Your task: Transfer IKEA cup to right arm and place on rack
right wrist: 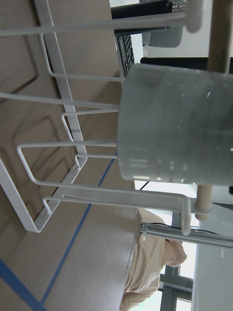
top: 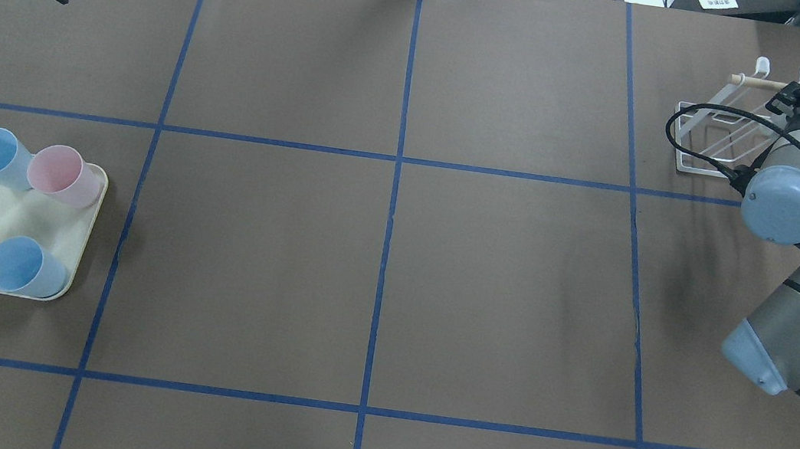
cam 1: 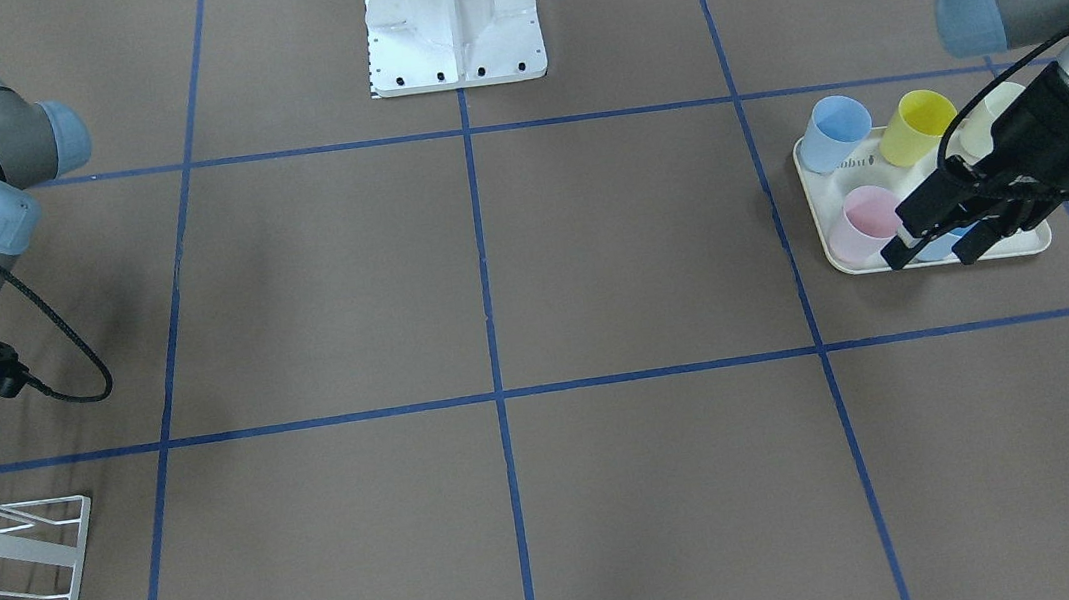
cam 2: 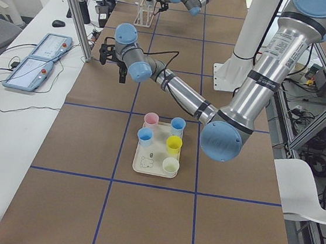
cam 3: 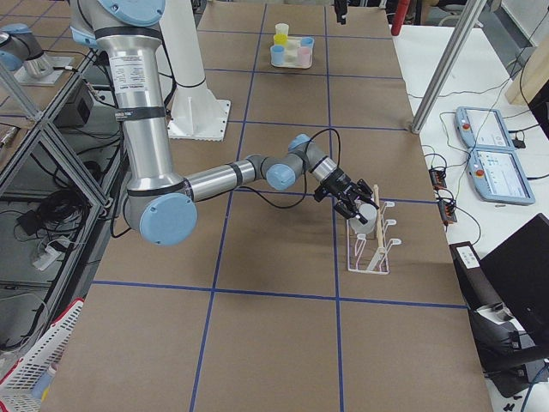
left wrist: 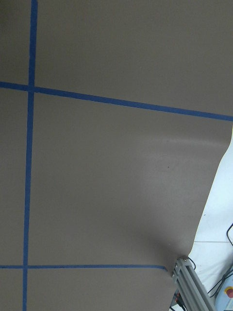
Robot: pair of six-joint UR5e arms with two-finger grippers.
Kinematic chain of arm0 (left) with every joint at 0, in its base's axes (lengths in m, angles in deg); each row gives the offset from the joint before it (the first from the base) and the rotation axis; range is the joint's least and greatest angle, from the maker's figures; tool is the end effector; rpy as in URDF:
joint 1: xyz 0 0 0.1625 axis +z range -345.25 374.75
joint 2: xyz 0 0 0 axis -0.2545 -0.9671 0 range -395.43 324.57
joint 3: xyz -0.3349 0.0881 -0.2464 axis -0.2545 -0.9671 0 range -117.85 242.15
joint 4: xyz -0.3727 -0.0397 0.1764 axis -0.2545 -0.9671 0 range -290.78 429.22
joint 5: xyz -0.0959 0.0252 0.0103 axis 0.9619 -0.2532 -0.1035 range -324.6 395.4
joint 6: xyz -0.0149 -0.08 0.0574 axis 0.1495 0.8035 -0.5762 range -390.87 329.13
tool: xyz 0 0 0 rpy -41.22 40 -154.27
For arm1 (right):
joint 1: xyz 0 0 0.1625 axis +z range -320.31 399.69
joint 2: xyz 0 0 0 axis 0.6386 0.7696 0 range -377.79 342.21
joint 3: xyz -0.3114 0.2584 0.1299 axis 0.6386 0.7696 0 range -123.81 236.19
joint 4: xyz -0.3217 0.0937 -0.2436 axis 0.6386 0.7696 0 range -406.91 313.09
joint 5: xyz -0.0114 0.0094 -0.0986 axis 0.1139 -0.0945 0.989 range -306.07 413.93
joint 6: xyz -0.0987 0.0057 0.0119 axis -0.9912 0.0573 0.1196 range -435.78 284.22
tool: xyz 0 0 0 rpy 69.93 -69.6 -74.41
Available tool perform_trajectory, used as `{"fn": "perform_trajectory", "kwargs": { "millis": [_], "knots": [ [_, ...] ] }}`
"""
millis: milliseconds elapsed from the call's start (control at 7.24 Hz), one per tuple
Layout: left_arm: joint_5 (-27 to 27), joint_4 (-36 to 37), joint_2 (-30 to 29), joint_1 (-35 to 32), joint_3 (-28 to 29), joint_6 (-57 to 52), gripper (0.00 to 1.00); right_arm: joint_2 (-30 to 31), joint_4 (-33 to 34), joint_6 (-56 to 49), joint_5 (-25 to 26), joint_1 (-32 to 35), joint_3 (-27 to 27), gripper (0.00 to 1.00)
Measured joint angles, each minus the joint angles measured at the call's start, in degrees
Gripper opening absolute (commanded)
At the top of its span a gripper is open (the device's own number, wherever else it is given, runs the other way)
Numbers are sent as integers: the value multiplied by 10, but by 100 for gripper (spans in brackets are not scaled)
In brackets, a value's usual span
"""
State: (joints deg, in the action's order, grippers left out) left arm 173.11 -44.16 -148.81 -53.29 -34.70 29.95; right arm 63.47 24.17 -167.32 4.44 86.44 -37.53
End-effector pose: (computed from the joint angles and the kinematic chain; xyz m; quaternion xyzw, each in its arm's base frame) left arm 0.1768 -0.5979 0.3146 0.0707 0.5435 -0.0995 0.8305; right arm -0.2477 -0.5524 0.5107 0.0951 0.4080 -0.7978 0.4336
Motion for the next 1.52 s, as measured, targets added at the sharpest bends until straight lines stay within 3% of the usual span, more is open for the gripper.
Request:
{"fn": "perform_trajectory", "kwargs": {
  "millis": [276,967,1520],
  "knots": [
    [-3,0,-1,2,1,0,100,0,0,0,0,0,0,88],
    [-4,0,0,4,0,0,100,-2,0,3,0,0,-9,89],
    [-20,-3,21,-2,-22,-47,100,-18,4,78,-37,4,-79,90]
  ]
}}
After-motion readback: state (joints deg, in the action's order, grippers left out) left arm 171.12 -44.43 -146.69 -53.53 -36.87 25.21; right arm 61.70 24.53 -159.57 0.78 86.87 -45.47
